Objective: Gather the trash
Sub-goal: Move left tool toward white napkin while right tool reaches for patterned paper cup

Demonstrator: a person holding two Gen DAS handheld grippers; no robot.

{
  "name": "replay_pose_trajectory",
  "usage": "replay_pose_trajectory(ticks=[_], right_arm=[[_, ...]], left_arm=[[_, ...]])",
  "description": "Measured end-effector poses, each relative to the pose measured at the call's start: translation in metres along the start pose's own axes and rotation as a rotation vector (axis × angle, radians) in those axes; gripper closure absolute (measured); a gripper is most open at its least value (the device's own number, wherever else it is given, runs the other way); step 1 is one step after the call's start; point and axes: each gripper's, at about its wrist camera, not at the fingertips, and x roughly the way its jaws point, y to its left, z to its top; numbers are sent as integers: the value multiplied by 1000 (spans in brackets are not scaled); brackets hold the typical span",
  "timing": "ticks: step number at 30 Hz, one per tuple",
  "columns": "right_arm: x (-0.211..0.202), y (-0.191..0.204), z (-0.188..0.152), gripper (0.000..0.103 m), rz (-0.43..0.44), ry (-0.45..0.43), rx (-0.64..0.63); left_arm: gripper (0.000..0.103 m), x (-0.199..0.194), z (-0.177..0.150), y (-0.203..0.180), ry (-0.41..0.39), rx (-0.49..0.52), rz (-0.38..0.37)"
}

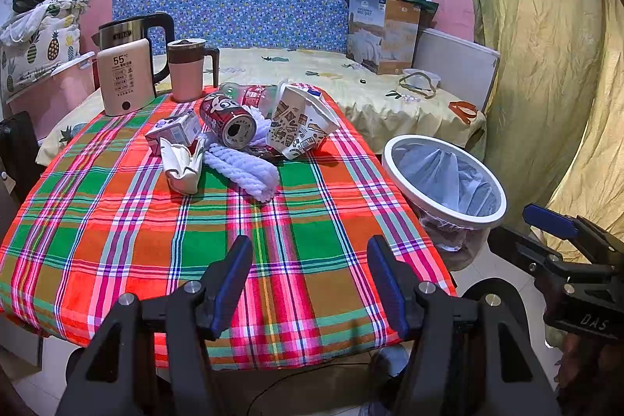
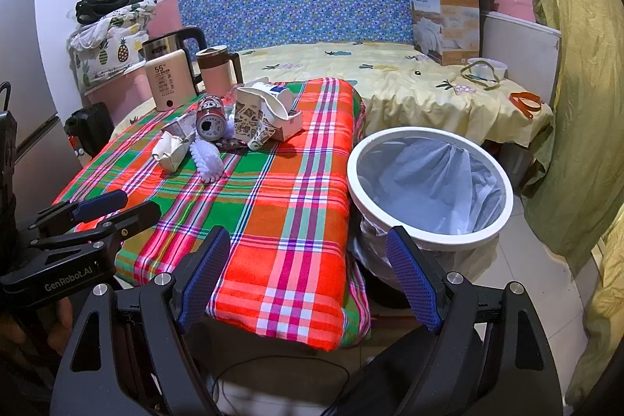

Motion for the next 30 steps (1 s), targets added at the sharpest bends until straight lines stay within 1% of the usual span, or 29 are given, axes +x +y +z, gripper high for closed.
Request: replay_pose_trajectory(ticks=[10, 20, 22, 30], right_arm=[[2, 0, 0, 20, 1, 6, 1], [7, 2, 1, 20, 9, 16, -1], [9, 2, 2, 20, 10, 19, -2], [16, 3, 4, 20, 22, 32, -8]], left_arm=[[40, 2, -3, 3, 3, -6, 4], [40, 12, -7, 8, 19, -9, 13], [40, 11, -1, 6, 23, -8, 16], [40, 20, -1, 11, 39, -18, 19]])
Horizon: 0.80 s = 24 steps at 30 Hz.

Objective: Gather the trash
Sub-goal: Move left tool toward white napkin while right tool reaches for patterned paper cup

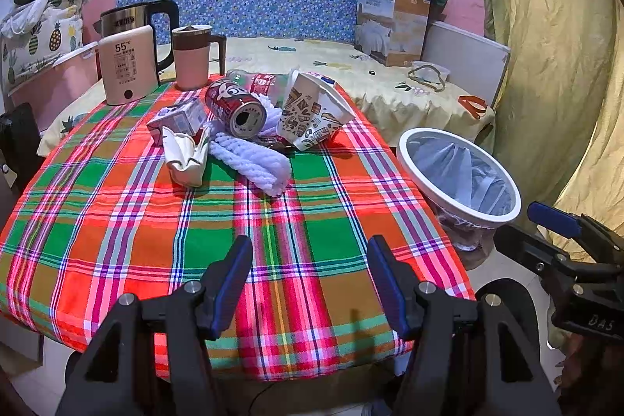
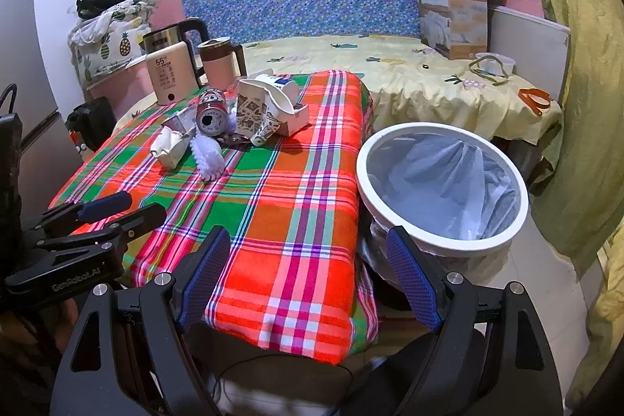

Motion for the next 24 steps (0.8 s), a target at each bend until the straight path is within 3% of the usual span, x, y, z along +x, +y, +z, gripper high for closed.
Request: replay_pose_trajectory(ticks=[12, 24], right_arm=[[24, 3, 8, 20, 43, 37, -19], [66, 8, 37, 22, 114, 42, -51]], left_arm=[[40, 26, 7, 25, 20, -61, 14], [40, 57, 34, 62, 12, -110, 112]])
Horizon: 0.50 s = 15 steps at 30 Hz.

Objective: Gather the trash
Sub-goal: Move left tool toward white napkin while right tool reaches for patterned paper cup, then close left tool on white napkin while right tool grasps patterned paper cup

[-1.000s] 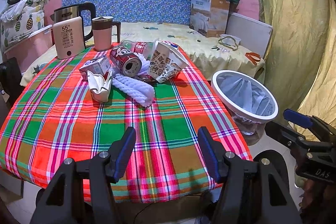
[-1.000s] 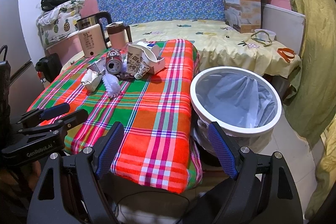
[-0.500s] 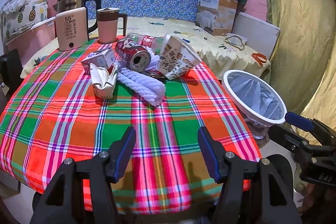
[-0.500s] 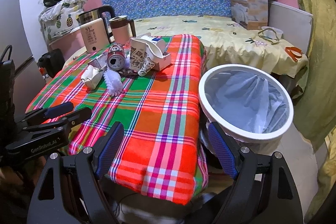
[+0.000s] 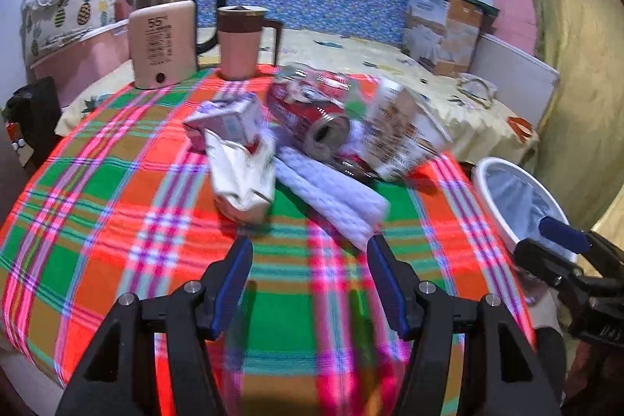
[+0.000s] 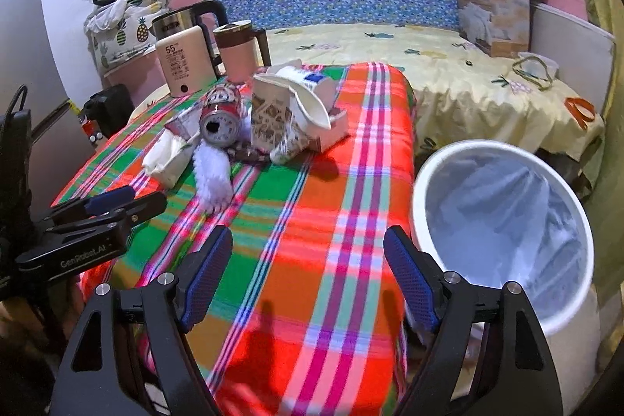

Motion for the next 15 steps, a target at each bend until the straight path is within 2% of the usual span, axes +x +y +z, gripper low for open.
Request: replay_pose_trajectory(ticks=[7, 10, 15], right_arm=[[29, -5, 28, 24, 13, -10, -10], [42, -6, 34, 29, 15, -2, -19], [54, -6, 43, 32, 24, 2, -27]], left_arm=[[40, 23, 19, 30, -6, -37, 79], [40, 34, 24, 37, 0, -41, 82], [40, 46, 28, 41, 14, -47, 63]])
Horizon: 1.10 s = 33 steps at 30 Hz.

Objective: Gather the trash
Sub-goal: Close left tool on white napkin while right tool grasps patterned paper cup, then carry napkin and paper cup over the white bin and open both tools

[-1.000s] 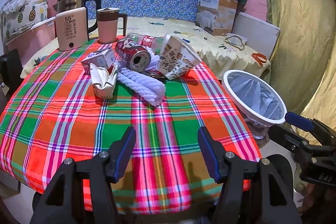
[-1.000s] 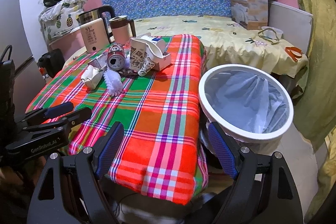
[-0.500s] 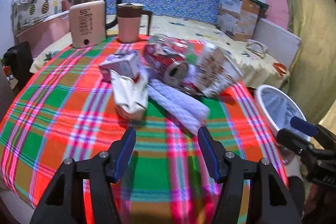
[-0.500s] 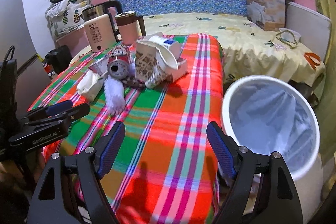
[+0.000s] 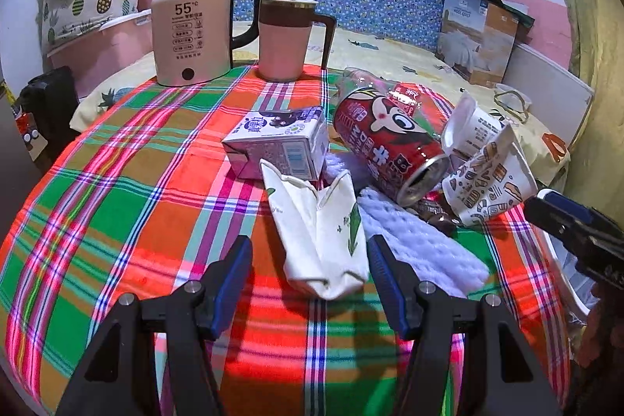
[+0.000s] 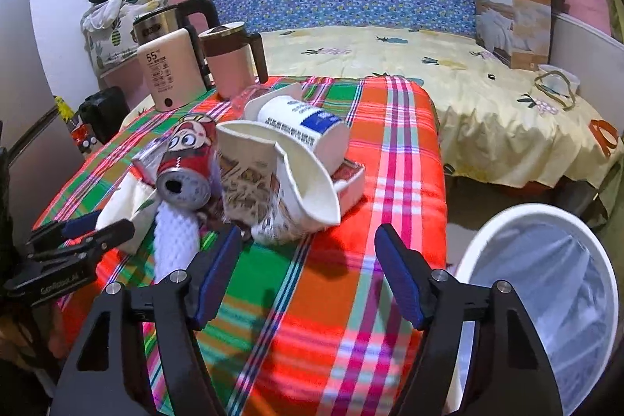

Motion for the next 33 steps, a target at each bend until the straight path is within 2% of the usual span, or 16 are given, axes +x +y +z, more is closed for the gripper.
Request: replay_pose_trajectory(ticks=[6, 8, 9, 12, 16, 20, 33], right_arm=[[4, -5, 8, 35, 11, 2, 9], [3, -4, 9, 45, 28, -3, 4], [3, -3, 9, 53, 38, 4, 3], [7, -1, 11, 61, 53, 18, 1], [3, 1, 11, 76, 56, 14, 7], [-3, 1, 10, 81, 59, 2, 14], [-45, -9, -7, 82, 61, -42, 80]], left_arm=[[40, 7, 4, 3, -1, -11, -20], [49, 10, 5, 4, 8, -16, -38], [59, 10, 5, 4, 13, -18, -45], [61, 10, 4, 6, 11, -27, -57], [63, 5, 3, 6, -8, -27, -46], [64, -4, 0, 5, -21, -20, -53], [64, -42, -7, -20, -48, 25, -129]])
